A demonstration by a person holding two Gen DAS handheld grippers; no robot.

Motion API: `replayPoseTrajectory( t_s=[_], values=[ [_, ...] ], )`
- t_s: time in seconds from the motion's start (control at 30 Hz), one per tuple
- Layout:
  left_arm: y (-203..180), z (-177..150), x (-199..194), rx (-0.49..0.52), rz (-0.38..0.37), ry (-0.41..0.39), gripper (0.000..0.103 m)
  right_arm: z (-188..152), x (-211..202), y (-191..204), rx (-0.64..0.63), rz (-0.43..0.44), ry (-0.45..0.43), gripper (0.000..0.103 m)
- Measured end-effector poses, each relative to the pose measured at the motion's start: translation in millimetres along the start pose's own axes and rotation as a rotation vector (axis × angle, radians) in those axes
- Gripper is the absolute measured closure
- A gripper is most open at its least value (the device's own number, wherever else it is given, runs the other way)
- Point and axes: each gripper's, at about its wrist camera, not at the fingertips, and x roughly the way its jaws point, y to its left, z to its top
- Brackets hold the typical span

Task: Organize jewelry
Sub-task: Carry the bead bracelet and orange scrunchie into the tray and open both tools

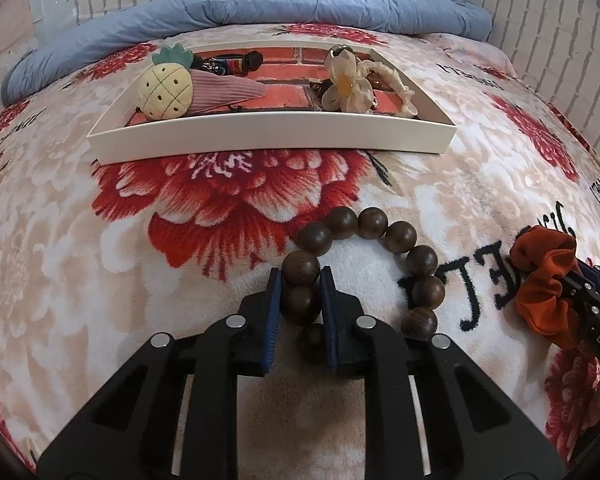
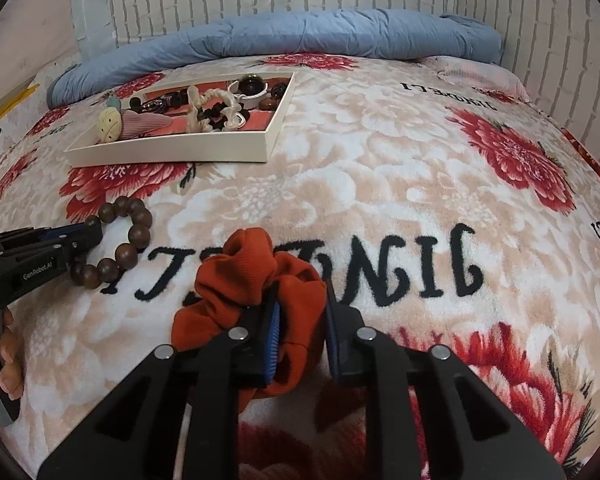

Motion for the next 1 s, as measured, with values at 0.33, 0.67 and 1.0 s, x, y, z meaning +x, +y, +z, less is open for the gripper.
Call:
replayPoseTrajectory(
  t_s=[0.33,0.67,1.0],
  values=[
    [-2.1,-0.7,-22.8,0.032,-0.020,-0.068,0.085,1.3,-6.0,-0.1,0.000,-0.017,-0.025,0.084],
    [-3.4,10.8,-54.8,0.062,-0.059,-0.152,0.085,22.1,-21.2,2.7,0.010,-0.022,-0.088,0.085],
    [7.6,37.4,-75.8,0.085,-0.068,-0.224,0.085,69.0,-31.4,21.2,-0.013,-0.011,-0.176,0.086]
  ],
)
